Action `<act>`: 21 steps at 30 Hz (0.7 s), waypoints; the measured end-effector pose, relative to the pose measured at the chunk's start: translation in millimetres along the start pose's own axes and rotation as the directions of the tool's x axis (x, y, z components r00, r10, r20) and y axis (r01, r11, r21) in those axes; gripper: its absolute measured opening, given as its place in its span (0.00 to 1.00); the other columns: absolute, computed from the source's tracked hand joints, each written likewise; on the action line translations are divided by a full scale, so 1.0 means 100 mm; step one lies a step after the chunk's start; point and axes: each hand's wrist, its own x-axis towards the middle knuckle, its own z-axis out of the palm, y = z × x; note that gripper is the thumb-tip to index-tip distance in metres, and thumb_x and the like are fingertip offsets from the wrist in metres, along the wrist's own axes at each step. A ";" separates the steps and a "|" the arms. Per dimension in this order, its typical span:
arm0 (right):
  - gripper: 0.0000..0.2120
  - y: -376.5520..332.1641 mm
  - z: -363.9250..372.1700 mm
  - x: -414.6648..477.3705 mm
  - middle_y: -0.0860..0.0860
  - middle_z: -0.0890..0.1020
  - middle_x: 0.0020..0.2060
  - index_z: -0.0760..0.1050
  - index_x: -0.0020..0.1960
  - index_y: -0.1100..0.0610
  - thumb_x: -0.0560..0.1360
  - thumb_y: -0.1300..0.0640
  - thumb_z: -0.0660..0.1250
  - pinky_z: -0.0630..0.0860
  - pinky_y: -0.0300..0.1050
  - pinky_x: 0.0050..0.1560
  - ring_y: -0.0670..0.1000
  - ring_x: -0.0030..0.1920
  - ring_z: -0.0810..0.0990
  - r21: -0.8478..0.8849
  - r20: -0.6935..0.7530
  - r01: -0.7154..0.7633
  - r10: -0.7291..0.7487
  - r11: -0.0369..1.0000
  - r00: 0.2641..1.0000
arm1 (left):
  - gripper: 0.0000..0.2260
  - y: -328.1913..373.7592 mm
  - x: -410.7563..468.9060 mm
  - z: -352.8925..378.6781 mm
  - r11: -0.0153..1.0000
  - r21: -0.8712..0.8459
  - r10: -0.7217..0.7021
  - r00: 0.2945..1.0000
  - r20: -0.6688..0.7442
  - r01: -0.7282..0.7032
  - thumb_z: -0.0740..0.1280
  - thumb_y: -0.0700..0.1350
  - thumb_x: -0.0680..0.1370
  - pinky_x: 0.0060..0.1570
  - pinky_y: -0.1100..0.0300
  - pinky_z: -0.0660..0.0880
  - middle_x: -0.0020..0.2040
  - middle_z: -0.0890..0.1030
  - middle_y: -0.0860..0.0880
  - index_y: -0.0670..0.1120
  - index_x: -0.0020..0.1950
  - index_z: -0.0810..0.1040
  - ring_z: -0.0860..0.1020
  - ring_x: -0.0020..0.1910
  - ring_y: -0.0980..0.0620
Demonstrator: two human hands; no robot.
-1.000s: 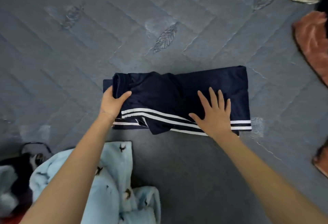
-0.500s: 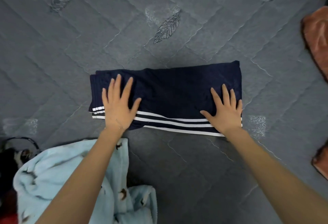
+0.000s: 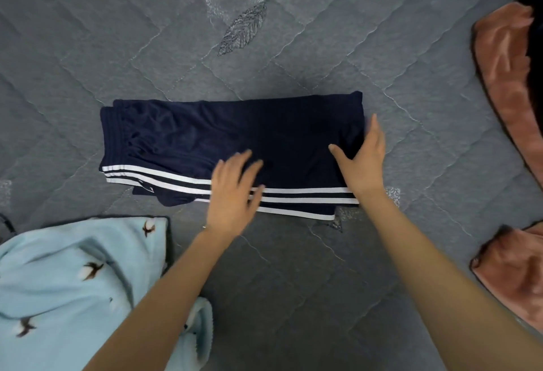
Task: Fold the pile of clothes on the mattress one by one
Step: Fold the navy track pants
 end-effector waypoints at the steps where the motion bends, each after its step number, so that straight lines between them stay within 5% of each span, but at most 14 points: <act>1: 0.43 0.00 -0.02 0.04 0.56 0.57 0.77 0.49 0.78 0.57 0.74 0.52 0.72 0.55 0.54 0.76 0.54 0.76 0.56 0.116 0.017 -0.049 0.048 0.992 0.999 | 0.20 0.17 -0.02 0.11 0.999 -0.017 0.053 0.998 0.041 -0.052 0.63 0.50 0.78 0.69 0.38 0.62 0.70 0.71 0.41 0.42 0.68 0.74 0.69 0.69 0.39; 4: 0.36 -0.02 -0.08 0.13 0.55 0.68 0.72 0.56 0.76 0.59 0.75 0.54 0.70 0.68 0.52 0.70 0.52 0.70 0.69 0.284 0.104 -0.167 0.142 0.944 0.984 | 0.30 0.65 -0.09 0.47 0.991 0.040 0.118 0.974 0.195 -0.128 0.67 0.59 0.75 0.69 0.37 0.61 0.74 0.66 0.43 0.48 0.73 0.68 0.64 0.73 0.41; 7: 0.22 -0.01 -0.11 0.20 0.54 0.78 0.60 0.69 0.68 0.60 0.76 0.59 0.69 0.75 0.50 0.63 0.51 0.59 0.77 0.331 0.137 -0.185 0.147 0.925 0.980 | 0.37 0.96 -0.08 0.73 0.988 0.145 0.021 0.965 0.260 -0.060 0.66 0.66 0.72 0.70 0.35 0.57 0.76 0.63 0.44 0.51 0.76 0.62 0.60 0.75 0.40; 12: 0.06 0.10 -0.23 0.20 0.46 0.78 0.45 0.75 0.52 0.56 0.76 0.62 0.68 0.76 0.43 0.55 0.50 0.52 0.79 0.303 0.152 -0.101 0.057 0.948 0.987 | 0.22 1.13 0.00 0.86 0.995 0.089 -0.051 0.999 -0.001 0.051 0.74 0.52 0.71 0.64 0.33 0.66 0.66 0.77 0.46 0.48 0.63 0.79 0.73 0.67 0.41; 15: 0.07 0.21 -0.37 0.13 0.42 0.78 0.43 0.75 0.51 0.53 0.76 0.63 0.67 0.75 0.41 0.55 0.44 0.48 0.77 0.324 0.119 -0.048 0.010 0.945 0.993 | 0.17 1.25 -0.02 0.87 0.997 -0.056 -0.059 0.997 -0.055 0.056 0.75 0.43 0.71 0.64 0.34 0.66 0.63 0.79 0.47 0.45 0.60 0.81 0.74 0.66 0.41; 21: 0.11 0.72 -1.04 0.05 0.47 0.80 0.49 0.75 0.57 0.54 0.76 0.65 0.67 0.77 0.39 0.52 0.46 0.50 0.80 0.332 0.111 -0.142 0.111 0.932 0.988 | 0.18 1.86 -0.16 0.90 0.937 -0.348 0.021 0.989 0.147 0.032 0.68 0.44 0.76 0.71 0.41 0.56 0.68 0.74 0.48 0.45 0.66 0.76 0.68 0.71 0.45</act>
